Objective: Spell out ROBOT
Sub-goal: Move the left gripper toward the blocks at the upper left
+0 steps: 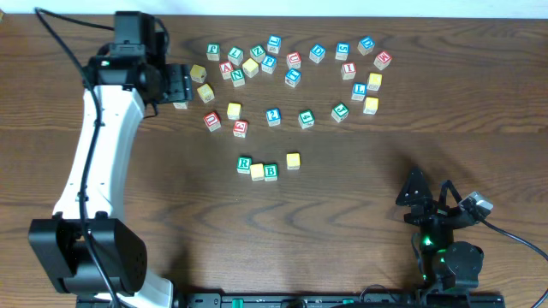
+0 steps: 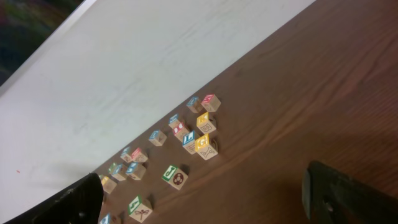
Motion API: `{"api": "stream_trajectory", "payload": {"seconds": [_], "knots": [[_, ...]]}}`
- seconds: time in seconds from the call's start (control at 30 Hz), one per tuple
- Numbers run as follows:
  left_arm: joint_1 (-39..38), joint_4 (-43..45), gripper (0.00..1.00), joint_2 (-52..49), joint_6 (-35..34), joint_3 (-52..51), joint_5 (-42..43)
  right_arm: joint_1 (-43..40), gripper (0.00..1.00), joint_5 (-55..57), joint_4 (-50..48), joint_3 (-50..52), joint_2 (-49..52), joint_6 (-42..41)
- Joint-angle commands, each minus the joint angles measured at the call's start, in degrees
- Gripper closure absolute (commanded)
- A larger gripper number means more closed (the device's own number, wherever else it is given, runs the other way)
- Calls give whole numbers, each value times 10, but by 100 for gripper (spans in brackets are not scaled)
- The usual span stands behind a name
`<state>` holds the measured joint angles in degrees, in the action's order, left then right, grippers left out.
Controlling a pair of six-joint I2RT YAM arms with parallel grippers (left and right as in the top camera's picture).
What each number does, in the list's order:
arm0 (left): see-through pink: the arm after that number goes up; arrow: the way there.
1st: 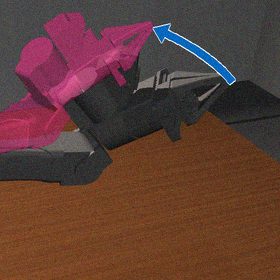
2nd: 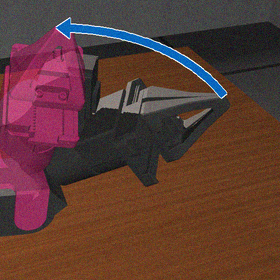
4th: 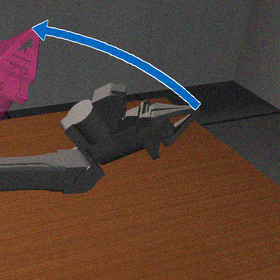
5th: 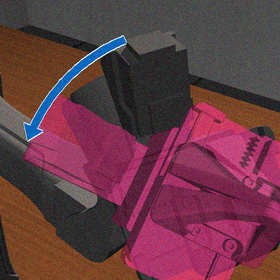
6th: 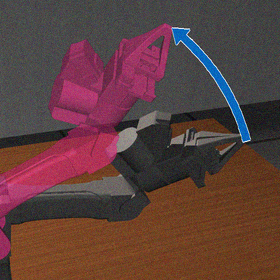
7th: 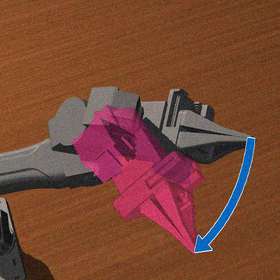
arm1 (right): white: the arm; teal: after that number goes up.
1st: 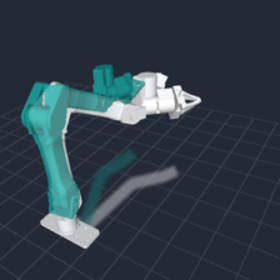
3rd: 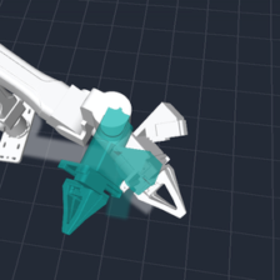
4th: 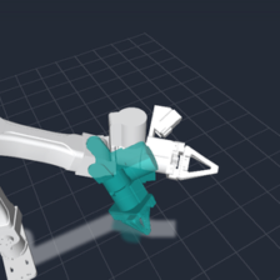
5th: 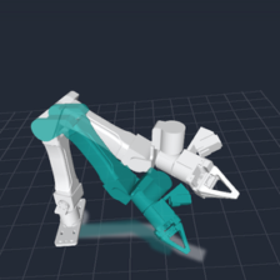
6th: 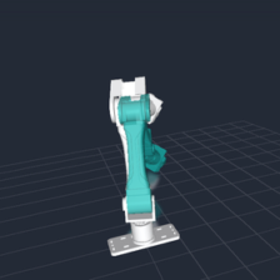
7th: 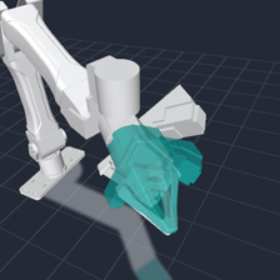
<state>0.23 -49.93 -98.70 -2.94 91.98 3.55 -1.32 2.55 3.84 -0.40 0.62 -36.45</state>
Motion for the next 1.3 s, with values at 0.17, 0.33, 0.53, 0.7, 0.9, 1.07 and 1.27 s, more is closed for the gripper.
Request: {"api": "stream_trajectory", "payload": {"seconds": [0.17,0.33,0.53,0.7,0.9,1.07,1.27], "knots": [[46,-2,2,1,12,9,-15,-1,1,3,2,1,-3,-2],[57,-5,2,1,12,9,-16,-1,1,3,2,1,-3,-2],[57,-5,2,1,12,9,-16,-1,1,3,2,1,-3,-2],[57,-6,2,1,12,9,-16,-1,1,3,2,1,-3,-2],[56,-5,2,1,12,9,-16,-1,1,3,2,1,-3,-2],[56,-6,2,1,12,9,-16,-1,1,3,2,1,-3,-2],[56,-5,2,1,12,9,-16,-1,1,3,2,1,-3,-2]]}}
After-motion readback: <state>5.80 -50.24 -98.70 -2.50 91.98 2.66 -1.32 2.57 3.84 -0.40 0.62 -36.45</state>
